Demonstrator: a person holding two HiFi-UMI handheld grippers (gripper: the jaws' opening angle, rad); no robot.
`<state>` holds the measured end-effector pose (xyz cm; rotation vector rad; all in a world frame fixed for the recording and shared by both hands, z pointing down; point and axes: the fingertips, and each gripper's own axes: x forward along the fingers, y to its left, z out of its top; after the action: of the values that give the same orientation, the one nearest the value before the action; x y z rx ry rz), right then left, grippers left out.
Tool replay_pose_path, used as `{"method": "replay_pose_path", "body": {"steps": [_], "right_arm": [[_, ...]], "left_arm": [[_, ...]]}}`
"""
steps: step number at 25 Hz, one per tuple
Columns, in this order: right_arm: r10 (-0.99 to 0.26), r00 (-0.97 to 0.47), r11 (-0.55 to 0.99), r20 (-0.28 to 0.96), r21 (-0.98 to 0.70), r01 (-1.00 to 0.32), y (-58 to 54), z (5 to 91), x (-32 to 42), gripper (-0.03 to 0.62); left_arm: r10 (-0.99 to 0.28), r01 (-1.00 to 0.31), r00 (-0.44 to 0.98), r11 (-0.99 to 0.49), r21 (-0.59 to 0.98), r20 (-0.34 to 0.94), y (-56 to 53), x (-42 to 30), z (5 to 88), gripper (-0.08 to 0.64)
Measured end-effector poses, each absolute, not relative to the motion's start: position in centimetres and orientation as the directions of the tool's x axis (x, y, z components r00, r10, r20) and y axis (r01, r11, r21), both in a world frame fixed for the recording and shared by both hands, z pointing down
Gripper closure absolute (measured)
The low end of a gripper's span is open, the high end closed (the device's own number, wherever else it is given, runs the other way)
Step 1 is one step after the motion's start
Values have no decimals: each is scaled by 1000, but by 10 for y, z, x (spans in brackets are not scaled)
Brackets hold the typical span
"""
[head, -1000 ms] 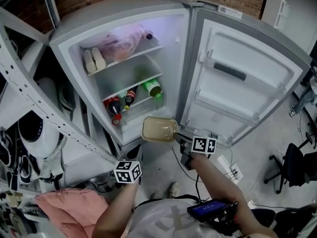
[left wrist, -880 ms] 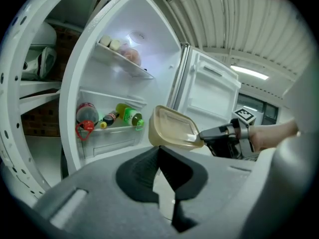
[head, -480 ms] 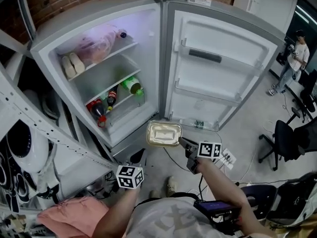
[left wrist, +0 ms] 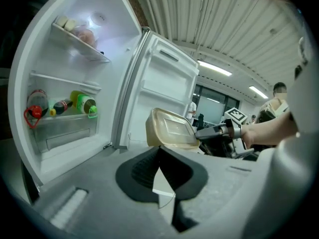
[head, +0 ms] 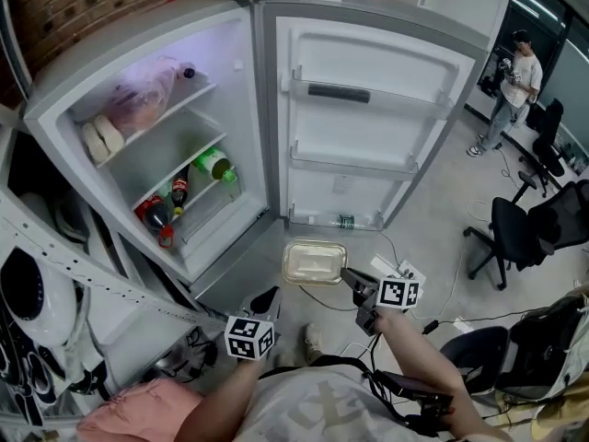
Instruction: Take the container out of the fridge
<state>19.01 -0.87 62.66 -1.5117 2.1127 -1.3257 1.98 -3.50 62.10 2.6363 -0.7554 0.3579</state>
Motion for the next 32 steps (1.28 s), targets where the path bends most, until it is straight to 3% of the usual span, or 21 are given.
{"method": "replay_pose_path", "body": {"steps": [17, 32], "right_arm": [[-909, -274, -74, 315, -767, -637, 76, 637, 238, 549], [-909, -271, -80, 316, -770, -633, 76, 640, 229, 548]], "left_arm": [[-279, -378, 896, -887, 264, 345, 16, 60, 634, 557], [-266, -357, 901, -904, 237, 343, 16, 58, 633, 557]]}}
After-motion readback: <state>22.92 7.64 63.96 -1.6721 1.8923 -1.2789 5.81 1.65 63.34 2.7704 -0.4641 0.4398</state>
